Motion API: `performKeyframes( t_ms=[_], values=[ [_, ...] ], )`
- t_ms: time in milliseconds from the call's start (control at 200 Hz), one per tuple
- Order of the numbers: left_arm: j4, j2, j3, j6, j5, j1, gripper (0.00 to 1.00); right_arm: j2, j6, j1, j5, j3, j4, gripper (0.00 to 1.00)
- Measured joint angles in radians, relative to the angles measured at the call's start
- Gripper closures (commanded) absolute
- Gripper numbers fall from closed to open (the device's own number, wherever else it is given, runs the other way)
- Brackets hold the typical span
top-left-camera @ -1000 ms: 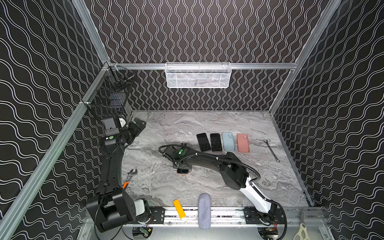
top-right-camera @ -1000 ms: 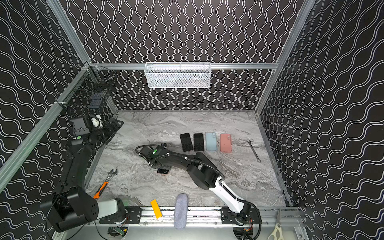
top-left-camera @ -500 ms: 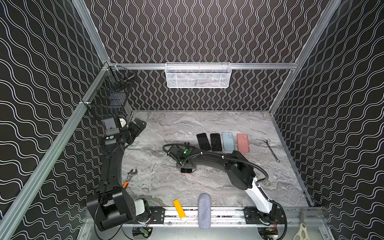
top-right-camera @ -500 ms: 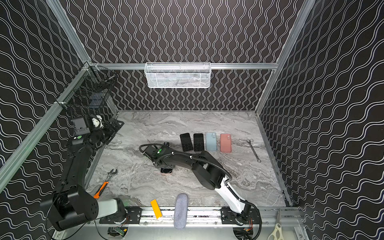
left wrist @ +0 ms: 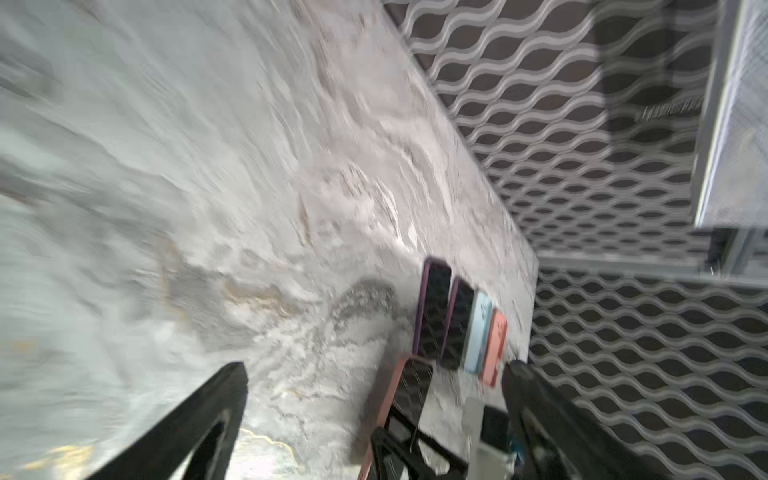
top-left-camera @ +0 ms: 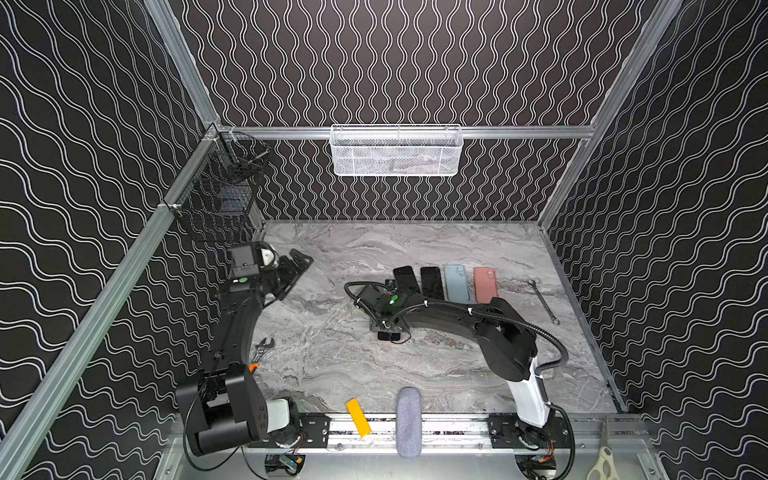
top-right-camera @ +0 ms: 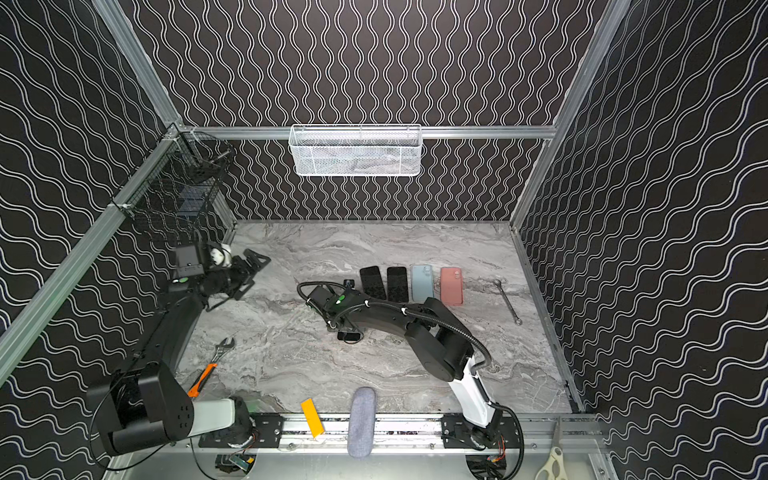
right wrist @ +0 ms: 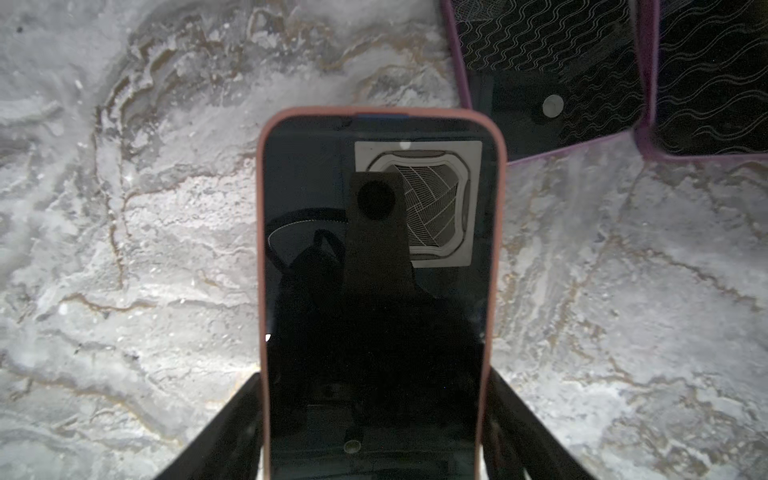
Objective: Take the phone out of the phone case
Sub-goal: 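Lift the pink-edged phone toward the left gripper while the left gripper approaches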
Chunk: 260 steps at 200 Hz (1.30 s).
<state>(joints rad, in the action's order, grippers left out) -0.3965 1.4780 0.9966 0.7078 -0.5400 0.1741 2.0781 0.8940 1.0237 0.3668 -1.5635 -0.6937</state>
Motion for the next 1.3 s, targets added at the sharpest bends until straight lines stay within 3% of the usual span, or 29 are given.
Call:
performKeyframes(
  t_ms=[365,551,911,1221,1301],
  values=[
    [0.233,0.124,-0.137,0.096,-0.101,-0.32,0.02,-0.169,-0.135,-0.032,-0.068,0.187,0.141,0.49],
    [0.356,0.172,-0.161,0.13,-0.126,-0.432,0.09,-0.259,-0.2,-0.055,-0.129,0.236,0.189,0.48],
    [0.516,0.235,-0.188,0.215,-0.132,-0.532,0.23,-0.32,-0.259,-0.055,-0.23,0.259,0.226,0.47],
    [0.578,0.228,-0.215,0.256,-0.132,-0.546,0.56,-0.331,-0.257,-0.07,-0.269,0.272,0.238,0.46],
    [0.586,0.222,-0.22,0.257,-0.132,-0.547,0.6,-0.33,-0.254,-0.077,-0.275,0.272,0.238,0.46]
  ],
)
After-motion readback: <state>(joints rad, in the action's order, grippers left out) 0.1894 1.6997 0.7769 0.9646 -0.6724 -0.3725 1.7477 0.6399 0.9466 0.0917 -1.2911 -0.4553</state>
